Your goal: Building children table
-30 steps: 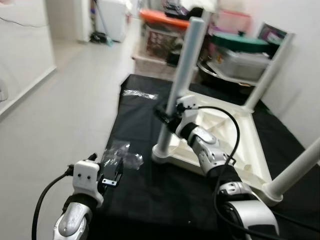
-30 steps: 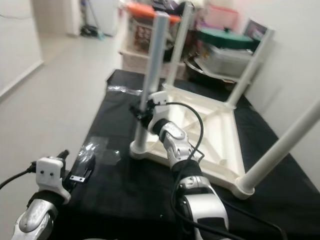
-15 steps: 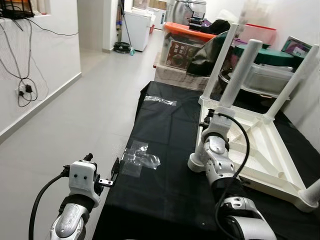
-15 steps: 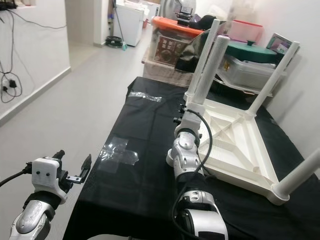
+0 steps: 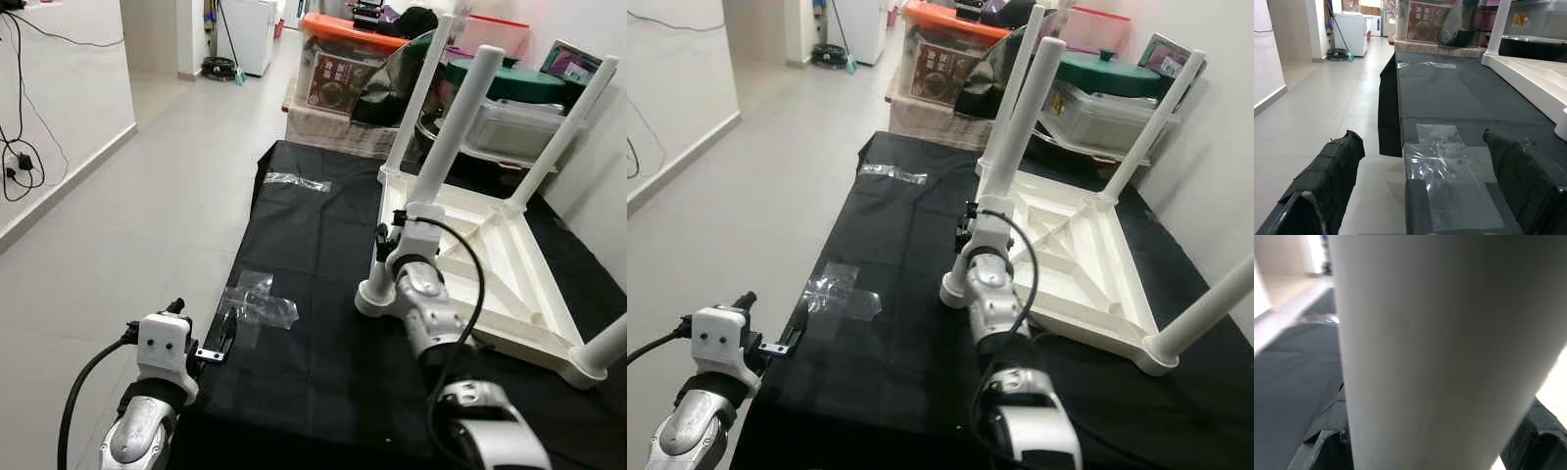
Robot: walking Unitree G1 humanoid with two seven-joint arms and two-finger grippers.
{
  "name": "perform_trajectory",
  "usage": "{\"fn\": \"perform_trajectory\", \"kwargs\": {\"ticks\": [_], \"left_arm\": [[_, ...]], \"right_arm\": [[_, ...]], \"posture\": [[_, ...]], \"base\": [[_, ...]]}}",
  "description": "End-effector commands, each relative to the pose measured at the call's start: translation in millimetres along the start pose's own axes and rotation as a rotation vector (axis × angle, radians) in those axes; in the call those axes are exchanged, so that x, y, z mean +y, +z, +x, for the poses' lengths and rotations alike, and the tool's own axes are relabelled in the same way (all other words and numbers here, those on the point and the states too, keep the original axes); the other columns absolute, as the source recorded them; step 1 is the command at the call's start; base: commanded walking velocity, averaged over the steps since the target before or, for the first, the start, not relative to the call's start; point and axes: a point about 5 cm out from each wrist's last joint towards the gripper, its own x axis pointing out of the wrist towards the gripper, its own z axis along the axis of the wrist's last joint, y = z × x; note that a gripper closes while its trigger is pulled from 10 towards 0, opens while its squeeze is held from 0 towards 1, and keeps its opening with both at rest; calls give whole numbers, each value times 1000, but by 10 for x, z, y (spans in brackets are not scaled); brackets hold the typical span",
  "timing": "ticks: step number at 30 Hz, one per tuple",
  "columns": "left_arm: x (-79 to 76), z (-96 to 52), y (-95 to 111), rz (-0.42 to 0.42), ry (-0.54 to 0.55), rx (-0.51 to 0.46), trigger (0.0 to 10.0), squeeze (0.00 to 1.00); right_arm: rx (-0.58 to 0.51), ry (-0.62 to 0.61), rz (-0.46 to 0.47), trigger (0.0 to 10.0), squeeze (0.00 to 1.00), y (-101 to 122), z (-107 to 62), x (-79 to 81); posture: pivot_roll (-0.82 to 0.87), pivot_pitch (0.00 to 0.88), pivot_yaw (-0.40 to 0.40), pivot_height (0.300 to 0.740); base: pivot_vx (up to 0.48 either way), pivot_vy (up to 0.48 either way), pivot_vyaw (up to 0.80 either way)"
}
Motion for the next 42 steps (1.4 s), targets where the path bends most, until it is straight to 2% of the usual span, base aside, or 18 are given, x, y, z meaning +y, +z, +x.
{"fn": "perform_trajectory", "kwargs": {"ticks": [1, 3, 7, 9, 10, 11, 13, 14, 19, 20, 21, 22, 23, 24, 25, 27, 30, 42], "left_arm": [[-39, 12, -31, -10, -16, 14, 10000, 0], [-40, 20, -31, -8, -16, 12, 10000, 0], [-35, 24, -27, -2, -14, 9, 10000, 0], [-33, 28, -23, 2, -12, 6, 10000, 0], [-29, 29, -16, 7, -11, 3, 10000, 0], [-22, 29, -8, 12, -7, 0, 10000, 0], [-16, 28, -3, 14, -5, -2, 10000, 0], [-13, 27, 1, 16, -3, -4, 10000, 0], [-13, 19, 4, 16, -1, -6, 10000, 0], [-16, 15, 3, 15, -3, -5, 10000, 0], [-23, 9, -1, 12, -5, -4, 10000, 0], [-31, 4, -5, 7, -8, -1, 10000, 0], [-31, 4, -5, 7, -8, -1, 10000, 0], [-36, 2, -8, 3, -11, 0, 10000, 0], [-36, 2, -8, 3, -11, 0, 10000, 0], [-53, 0, -16, -2, -16, 4, 10000, 0], [-60, -2, -21, -5, -17, 6, 10000, 0], [-45, -15, -46, -12, -6, 15, 10000, 0]], "right_arm": [[-62, 274, 28, 10000, 0, 162, 11, 17], [-75, 508, 41, 10000, 0, 210, -21, 40], [-26, 618, -1, 10000, 0, 131, -22, 144], [-1, 666, -24, 9255, 0, 77, -25, 217], [17, 717, -39, 7294, 0, 23, -31, 309], [22, 766, -44, 2235, 0, -14, -40, 403], [22, 796, -46, 2235, 0, -35, -46, 462], [13, 822, -42, 0, 0, -42, -54, 513], [-40, 866, -27, 0, 0, -36, -80, 561], [-45, 832, -49, 0, 0, -48, -75, 554], [-32, 677, -99, 0, 0, -79, -25, 507], [10, 388, -72, 0, 0, -139, 44, 356], [10, 388, -72, 0, 0, -139, 44, 356], [47, 187, -55, 0, 0, -188, 68, 239], [47, 187, -55, 0, 0, -188, 68, 239], [163, -222, -54, 0, 0, -464, -45, -58], [183, -391, -85, 0, 0, -616, -172, -146], [107, -395, -136, 0, 0, -444, -142, -30]], "posture": [[109, 0, -187, 740], [123, 0, -197, 740], [126, 0, -200, 740], [143, 0, -210, 740], [149, 0, -213, 740], [149, 0, -213, 740], [149, 0, -213, 740], [162, 0, -221, 740], [147, 0, -215, 740], [147, 0, -215, 740], [133, 0, -207, 740], [127, 0, -202, 740], [127, 0, -202, 740], [127, 0, -202, 740], [127, 0, -202, 740], [120, 0, -193, 740], [117, 0, -191, 740], [115, 0, -202, 740]], "base": [[0, 0, 0], [0, 0, 0], [0, 0, 0], [0, 0, 0], [0, 0, 0], [0, 0, 0], [0, 0, 0], [0, 0, 0], [0, 0, 0], [0, 0, 0], [0, 0, 0], [0, 0, 0], [0, 0, 0], [0, 0, 0], [0, 0, 0], [0, 0, 0], [0, 0, 0], [0, 0, 0]]}}
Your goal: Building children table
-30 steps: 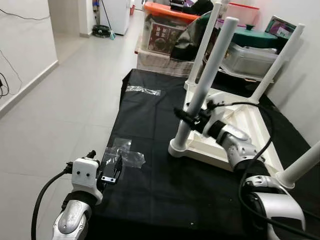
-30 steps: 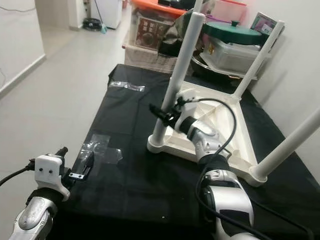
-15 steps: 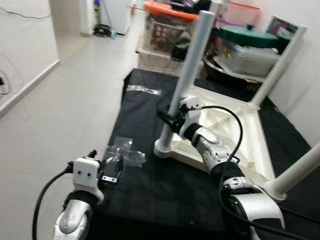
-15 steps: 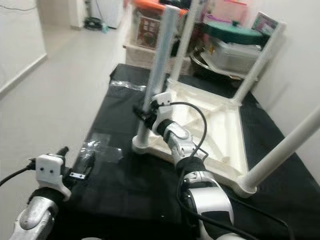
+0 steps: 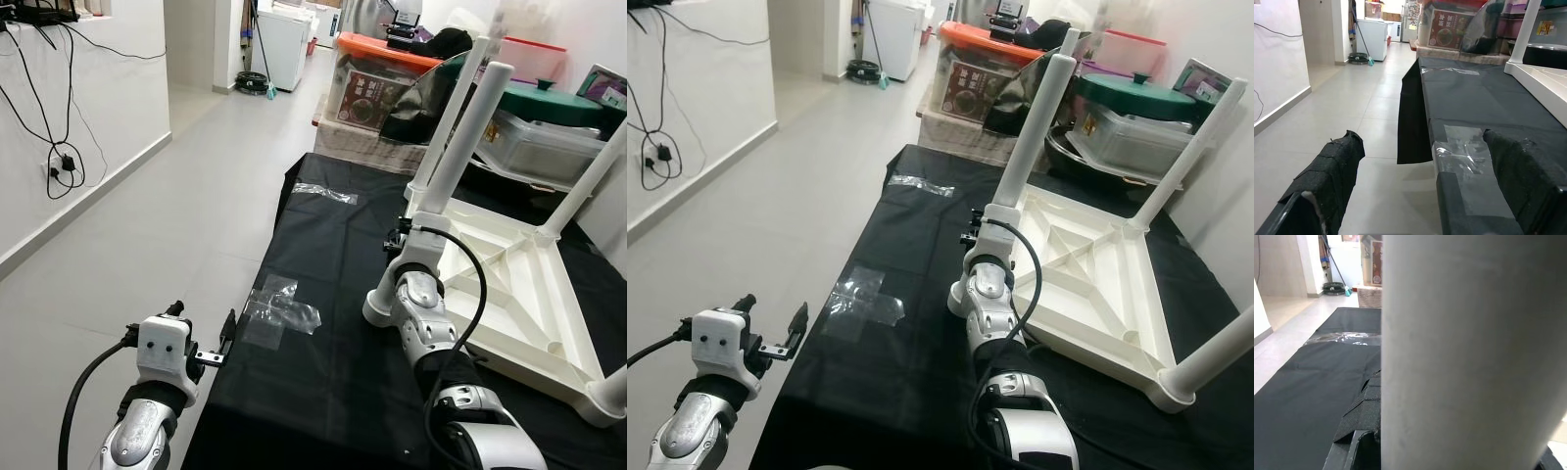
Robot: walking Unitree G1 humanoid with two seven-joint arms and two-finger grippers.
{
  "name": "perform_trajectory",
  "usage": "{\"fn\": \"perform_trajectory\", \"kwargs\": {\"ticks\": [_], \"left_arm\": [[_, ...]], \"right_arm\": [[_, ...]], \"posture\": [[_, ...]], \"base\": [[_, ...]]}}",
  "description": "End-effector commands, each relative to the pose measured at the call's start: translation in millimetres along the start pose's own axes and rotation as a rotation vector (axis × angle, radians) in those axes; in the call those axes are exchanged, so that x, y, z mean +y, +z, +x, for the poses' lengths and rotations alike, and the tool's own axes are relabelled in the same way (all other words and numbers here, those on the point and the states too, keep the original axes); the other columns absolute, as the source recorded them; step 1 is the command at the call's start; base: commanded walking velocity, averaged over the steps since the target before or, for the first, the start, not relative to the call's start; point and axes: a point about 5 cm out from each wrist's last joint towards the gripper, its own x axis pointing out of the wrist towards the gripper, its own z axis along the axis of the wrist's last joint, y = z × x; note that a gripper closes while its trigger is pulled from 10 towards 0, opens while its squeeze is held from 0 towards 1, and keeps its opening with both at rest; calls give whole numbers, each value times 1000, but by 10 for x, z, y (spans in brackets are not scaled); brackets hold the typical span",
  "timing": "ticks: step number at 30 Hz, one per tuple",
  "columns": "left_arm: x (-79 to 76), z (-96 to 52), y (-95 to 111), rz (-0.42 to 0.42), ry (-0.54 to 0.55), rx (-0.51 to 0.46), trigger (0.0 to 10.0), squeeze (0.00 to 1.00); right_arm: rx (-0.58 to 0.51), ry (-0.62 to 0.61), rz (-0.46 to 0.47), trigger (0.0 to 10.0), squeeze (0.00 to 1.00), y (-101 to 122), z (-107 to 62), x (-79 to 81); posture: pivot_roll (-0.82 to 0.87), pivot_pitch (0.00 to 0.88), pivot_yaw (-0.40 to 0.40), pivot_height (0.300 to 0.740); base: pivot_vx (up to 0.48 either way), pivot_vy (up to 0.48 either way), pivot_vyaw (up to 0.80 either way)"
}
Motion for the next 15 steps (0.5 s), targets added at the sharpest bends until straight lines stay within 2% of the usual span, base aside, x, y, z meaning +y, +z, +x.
{"fn": "perform_trajectory", "kwargs": {"ticks": [1, 3, 4, 11, 15], "left_arm": [[-30, -9, -28, -8, -8, 9, 10000, 0], [-28, -15, -30, -8, -8, 10, 10000, 0], [-28, -21, -33, -9, -9, 11, 10000, 0], [-30, -30, -42, -14, -11, 17, 10000, 0], [-30, -30, -42, -14, -11, 17, 10000, 0]], "right_arm": [[131, -29, -142, 10000, 0, -228, -22, -90], [144, -35, -153, 10000, 0, -232, -28, -74], [114, -51, -140, 10000, 1000, -194, -46, -78], [35, -48, -88, 10000, 1000, -82, -86, -97], [35, -48, -88, 10000, 1000, -82, -86, -97]], "posture": [[112, 0, -199, 740], [112, 0, -199, 740], [108, 0, -195, 740], [102, 0, -190, 740], [102, 0, -190, 740]], "base": [[0, 0, 0], [0, 0, 0], [0, 0, 0], [0, 0, 0], [0, 0, 0]]}}
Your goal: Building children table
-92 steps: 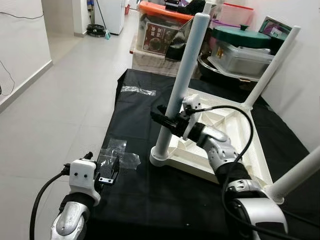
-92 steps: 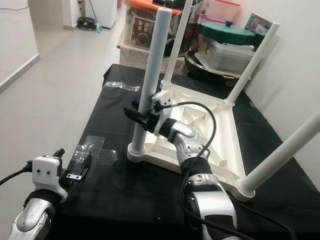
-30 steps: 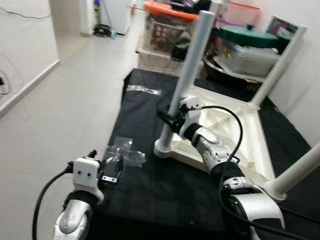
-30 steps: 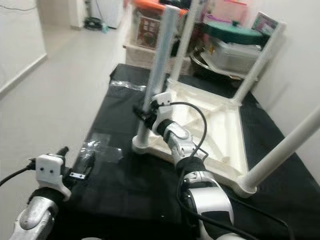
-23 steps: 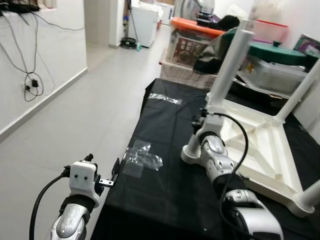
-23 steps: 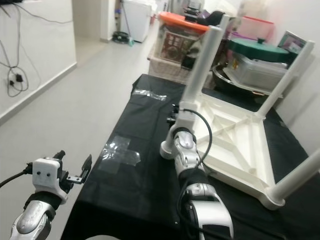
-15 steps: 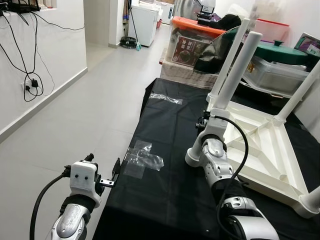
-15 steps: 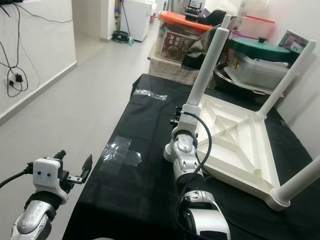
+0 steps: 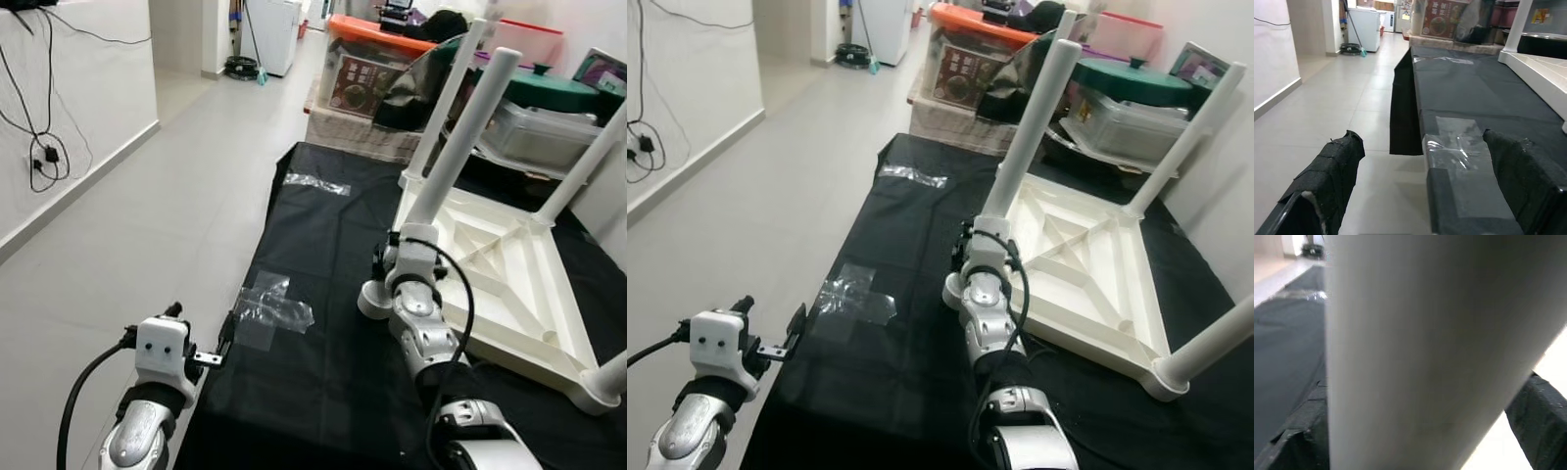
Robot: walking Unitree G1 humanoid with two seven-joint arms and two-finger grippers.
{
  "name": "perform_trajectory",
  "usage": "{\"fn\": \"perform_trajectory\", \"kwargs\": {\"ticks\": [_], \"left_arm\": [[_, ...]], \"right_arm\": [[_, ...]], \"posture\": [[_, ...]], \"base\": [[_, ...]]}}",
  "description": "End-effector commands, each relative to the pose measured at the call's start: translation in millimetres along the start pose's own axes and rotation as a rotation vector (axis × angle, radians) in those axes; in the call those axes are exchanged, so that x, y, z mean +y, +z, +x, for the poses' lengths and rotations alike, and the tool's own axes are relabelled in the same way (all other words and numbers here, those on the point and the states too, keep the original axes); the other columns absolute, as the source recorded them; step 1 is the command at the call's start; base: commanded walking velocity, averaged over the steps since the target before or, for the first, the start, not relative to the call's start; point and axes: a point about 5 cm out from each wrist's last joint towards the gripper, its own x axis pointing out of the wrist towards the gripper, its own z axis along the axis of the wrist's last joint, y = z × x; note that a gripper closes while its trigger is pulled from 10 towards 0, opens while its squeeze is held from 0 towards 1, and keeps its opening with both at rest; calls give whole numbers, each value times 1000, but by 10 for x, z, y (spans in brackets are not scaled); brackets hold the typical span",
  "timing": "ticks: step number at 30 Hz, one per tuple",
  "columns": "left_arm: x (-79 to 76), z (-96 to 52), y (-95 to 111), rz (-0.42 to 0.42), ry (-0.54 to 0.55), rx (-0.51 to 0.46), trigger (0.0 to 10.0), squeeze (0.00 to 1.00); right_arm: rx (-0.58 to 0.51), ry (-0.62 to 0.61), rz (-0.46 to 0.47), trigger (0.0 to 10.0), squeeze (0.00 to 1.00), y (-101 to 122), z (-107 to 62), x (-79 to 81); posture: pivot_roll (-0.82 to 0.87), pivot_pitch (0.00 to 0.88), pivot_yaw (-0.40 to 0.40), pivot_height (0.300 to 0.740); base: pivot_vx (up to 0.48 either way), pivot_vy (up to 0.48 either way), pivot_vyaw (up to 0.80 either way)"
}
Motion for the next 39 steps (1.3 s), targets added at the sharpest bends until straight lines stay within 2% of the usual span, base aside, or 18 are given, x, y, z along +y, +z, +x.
{"fn": "perform_trajectory", "kwargs": {"ticks": [1, 4, 7, 8, 11, 14, 15, 16, 17, 20, 25, 26, 29, 31, 32, 33, 36, 39], "left_arm": [[-40, -13, -27, -12, -16, 10, 10000, 0], [-33, -34, -37, -20, -11, 20, 10000, 0], [-4, -42, -80, 11, 0, 49, 10000, 0], [11, -44, -100, 31, 6, 61, 10000, 0], [34, -58, -101, 25, 21, 64, 10000, 0], [33, -64, -91, 12, 21, 61, 10000, 0], [33, -65, -91, 11, 21, 61, 10000, 0], [33, -65, -91, 11, 21, 61, 10000, 0], [32, -66, -91, 9, 23, 62, 10000, 0], [37, -64, -87, 8, 31, 62, 10000, 0], [67, -65, -69, 19, 63, 56, 10000, 0], [77, -69, -63, 24, 68, 55, 10000, 0], [80, -71, -58, 30, 65, 52, 10000, 0], [80, -78, -44, 34, 60, 46, 10000, 0], [80, -78, -44, 34, 60, 46, 10000, 0], [86, -81, -35, 40, 65, 41, 10000, 0], [99, -84, -23, 55, 76, 35, 10000, 0], [114, -76, 2, 58, 82, 24, 10000, 0]], "right_arm": [[8, -32, 5, 10000, 1000, -28, 5, -82], [-106, 39, 66, 10000, 1000, 197, -181, -168], [-138, 104, 52, 10000, 1000, 220, -330, -218], [-139, 131, 46, 10000, 1000, 206, -376, -226], [-106, 193, 22, 10000, 1000, 153, -479, -258], [-45, 342, -30, 10000, 1000, 113, -585, -209], [-19, 383, -51, 10000, 0, 98, -606, -181], [-19, 383, -51, 10000, 0, 98, -606, -181], [50, 394, -58, 10000, 0, 56, -607, -161], [21, 367, -74, 10000, 0, 114, -627, -181], [90, 360, -62, 10000, 0, 99, -620, -215], [102, 306, -102, 10000, 0, 80, -593, -272], [120, 291, -87, 10000, 0, 55, -574, -294], [74, 274, -135, 10000, 0, 35, -550, -341], [74, 274, -135, 10000, 0, 35, -550, -341], [26, 274, -177, 10000, 0, 53, -557, -345], [-36, 286, -210, 10000, 0, 91, -587, -337], [-98, 327, -148, 10000, 0, 170, -623, -311]], "posture": [[102, 0, -190, 740], [62, 0, -178, 740], [54, 0, -174, 740], [54, 0, -174, 740], [33, 0, -166, 740], [18, 0, -160, 740], [18, 0, -160, 740], [18, 0, -160, 740], [16, 0, -158, 740], [16, 0, -158, 740], [17, 0, -160, 740], [15, 0, -157, 740], [15, 0, -157, 740], [14, 0, -155, 740], [14, 0, -155, 740], [17, 0, -155, 740], [17, 0, -155, 740], [22, 0, -153, 740]], "base": [[0, 0, 0], [0, 0, 0], [0, 0, 0], [0, 0, 0], [0, 0, 0], [0, 0, 0], [0, 0, 0], [0, 0, 0], [0, 0, 0], [0, 0, 0], [0, 0, 0], [0, 0, 0], [0, 0, 0], [0, 0, 0], [0, 0, 0], [0, 0, 0], [0, 0, 0], [0, 0, 0]]}}
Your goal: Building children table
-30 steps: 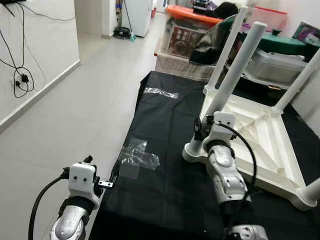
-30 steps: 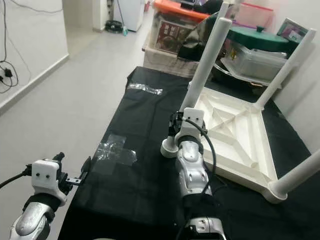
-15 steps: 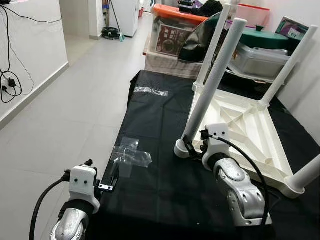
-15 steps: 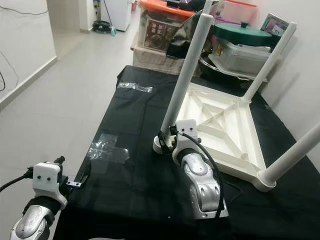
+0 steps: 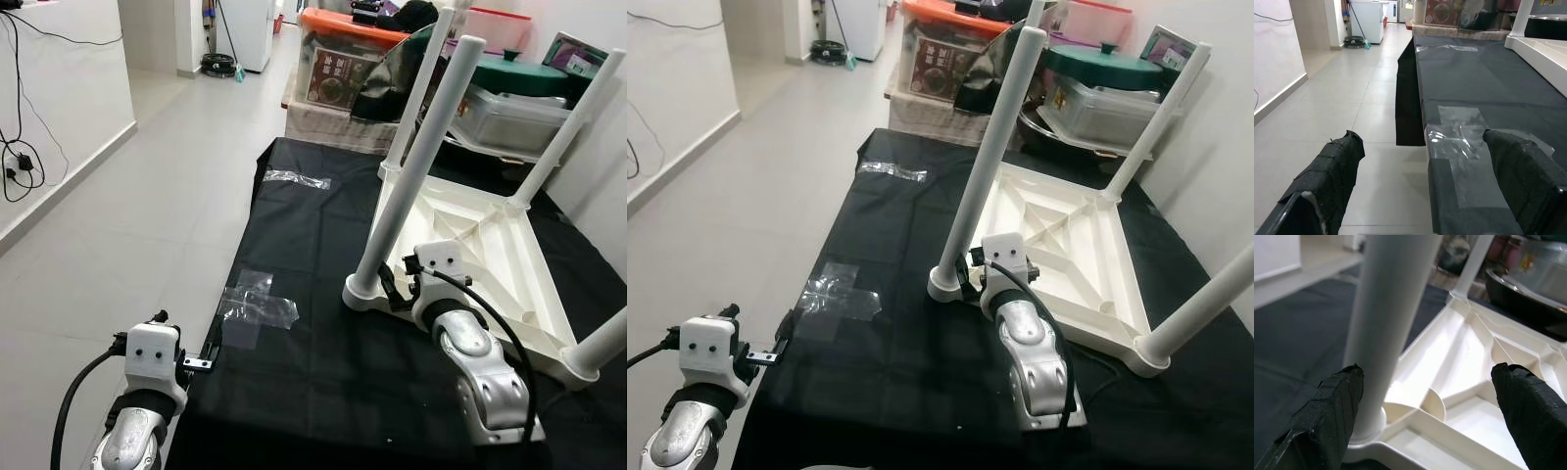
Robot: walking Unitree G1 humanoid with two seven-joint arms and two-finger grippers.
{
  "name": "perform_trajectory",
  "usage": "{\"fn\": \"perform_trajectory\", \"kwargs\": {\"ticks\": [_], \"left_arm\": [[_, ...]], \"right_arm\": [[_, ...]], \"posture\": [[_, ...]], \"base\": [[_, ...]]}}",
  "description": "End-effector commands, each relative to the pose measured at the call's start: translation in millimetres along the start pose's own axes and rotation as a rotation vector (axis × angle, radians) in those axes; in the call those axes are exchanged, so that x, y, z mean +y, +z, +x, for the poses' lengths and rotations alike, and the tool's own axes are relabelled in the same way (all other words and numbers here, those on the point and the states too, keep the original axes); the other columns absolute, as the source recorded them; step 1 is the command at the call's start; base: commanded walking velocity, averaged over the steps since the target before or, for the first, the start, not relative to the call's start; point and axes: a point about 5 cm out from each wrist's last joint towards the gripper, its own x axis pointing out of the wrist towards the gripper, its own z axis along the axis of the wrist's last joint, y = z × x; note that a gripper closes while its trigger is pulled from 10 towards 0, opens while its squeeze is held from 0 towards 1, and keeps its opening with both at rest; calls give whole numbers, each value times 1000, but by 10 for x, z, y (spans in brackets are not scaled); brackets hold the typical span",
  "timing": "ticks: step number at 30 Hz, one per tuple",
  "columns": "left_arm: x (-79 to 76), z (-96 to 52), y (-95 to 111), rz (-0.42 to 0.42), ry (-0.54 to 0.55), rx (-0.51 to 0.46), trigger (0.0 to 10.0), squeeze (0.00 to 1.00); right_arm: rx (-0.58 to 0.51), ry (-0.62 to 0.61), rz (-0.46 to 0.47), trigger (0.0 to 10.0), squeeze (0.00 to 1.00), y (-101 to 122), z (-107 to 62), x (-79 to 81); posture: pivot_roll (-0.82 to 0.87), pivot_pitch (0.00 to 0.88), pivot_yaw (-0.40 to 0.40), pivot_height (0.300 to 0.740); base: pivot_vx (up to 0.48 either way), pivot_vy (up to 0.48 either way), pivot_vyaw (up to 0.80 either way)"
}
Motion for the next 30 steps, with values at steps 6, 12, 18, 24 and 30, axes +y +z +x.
{"fn": "perform_trajectory", "kwargs": {"ticks": [6, 12, 18, 24, 30], "left_arm": [[-11, 10, 66, -13, -14, -41, 10000, 0], [-11, 17, 69, -17, -14, -43, 10000, 0], [-24, 28, 79, -20, -23, -50, 10000, 0], [-21, 41, 80, -19, -26, -54, 10000, 0], [-19, 50, 84, -14, -28, -59, 10000, 0]], "right_arm": [[-98, 15, 43, 10000, 0, 152, 27, 61], [-182, 0, 39, 10000, 0, 261, 55, 47], [-269, -86, 7, 10000, 0, 402, 98, -59], [-411, -159, -84, 10000, 0, 672, 135, -159], [-619, -127, -242, 10000, 0, 989, 104, -112]], "posture": [[29, 0, -155, 740], [32, 0, -157, 740], [37, 0, -157, 740], [41, 0, -152, 740], [44, 0, -151, 740]], "base": [[0, -304, 0], [0, -480, 0], [0, -480, 0], [0, -477, 0], [0, -304, 0]]}}
